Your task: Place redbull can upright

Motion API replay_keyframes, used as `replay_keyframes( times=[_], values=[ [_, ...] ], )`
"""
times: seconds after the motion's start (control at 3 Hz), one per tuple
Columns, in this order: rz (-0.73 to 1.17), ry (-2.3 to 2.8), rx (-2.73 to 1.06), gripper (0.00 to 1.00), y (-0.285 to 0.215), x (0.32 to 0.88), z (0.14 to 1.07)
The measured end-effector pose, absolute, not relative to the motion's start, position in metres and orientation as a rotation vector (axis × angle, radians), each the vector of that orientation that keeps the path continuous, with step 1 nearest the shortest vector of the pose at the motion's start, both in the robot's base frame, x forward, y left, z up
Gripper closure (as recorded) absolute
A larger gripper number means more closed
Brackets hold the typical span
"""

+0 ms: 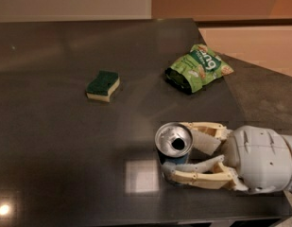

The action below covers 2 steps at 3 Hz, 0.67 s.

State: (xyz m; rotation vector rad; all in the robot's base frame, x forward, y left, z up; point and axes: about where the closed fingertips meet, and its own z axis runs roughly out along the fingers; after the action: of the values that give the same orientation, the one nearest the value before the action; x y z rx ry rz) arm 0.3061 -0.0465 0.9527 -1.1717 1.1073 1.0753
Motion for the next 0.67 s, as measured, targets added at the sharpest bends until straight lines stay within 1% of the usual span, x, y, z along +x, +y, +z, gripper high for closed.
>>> replay_keyframes(
  times=[0.33, 0.67],
  values=[
    [1.114, 1.117, -1.088, 1.0, -0.0606, 0.3174, 0.9531],
    [1.115, 1.119, -1.079, 1.0, -0.0601, 0.3169, 0.9534]
  ],
)
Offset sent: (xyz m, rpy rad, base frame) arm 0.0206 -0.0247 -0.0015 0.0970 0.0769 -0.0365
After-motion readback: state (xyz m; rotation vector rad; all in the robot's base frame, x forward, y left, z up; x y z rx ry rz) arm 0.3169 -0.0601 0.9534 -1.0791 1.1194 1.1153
